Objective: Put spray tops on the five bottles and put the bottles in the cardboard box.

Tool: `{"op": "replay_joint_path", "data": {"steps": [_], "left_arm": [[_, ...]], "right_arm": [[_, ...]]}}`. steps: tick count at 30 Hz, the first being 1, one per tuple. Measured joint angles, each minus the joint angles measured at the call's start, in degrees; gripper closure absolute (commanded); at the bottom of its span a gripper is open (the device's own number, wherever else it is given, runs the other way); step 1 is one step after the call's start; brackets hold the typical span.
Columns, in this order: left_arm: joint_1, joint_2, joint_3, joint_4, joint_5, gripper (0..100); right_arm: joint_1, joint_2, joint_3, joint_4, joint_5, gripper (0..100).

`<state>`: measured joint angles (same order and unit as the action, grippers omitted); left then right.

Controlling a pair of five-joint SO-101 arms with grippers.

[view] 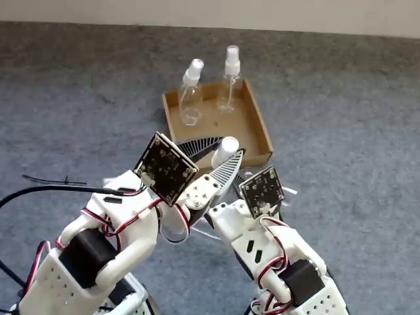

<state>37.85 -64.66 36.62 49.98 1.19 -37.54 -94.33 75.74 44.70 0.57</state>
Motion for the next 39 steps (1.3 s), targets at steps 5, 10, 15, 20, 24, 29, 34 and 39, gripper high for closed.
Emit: {"op": "replay_joint_path", "data": {"steps": [5,10,15,20,24,29,34,39], "left_arm": [[0.0,0.0,0.0,0.0,-0.18,81],[0.0,-0.44,0.0,0.0,-0.26,82],[-0.09,-0.44,-4.75,3.34,-2.55,82],[-4.48,-1.14,-7.03,6.24,-4.66,82],[-15.74,-1.23,-4.75,9.14,-4.66,82],[-34.02,-1.14,3.78,11.16,-5.01,82],[-46.68,-1.05,17.58,9.14,-5.01,82],[-49.58,-1.05,29.27,2.2,-5.01,82]], "right_arm": [[0.0,0.0,0.0,0.0,0.0,99.5],[0.0,0.0,0.0,0.0,0.0,99.5],[0.0,0.0,0.0,0.0,0.0,99.5],[1.14,0.0,0.0,0.0,0.0,99.5],[6.95,0.0,0.0,-0.62,0.0,99.5],[8.79,5.8,-4.66,-4.13,0.09,99.5],[9.23,22.77,-15.3,-8.7,0.09,99.5],[9.49,41.05,-25.58,-14.95,0.09,99.5]]}}
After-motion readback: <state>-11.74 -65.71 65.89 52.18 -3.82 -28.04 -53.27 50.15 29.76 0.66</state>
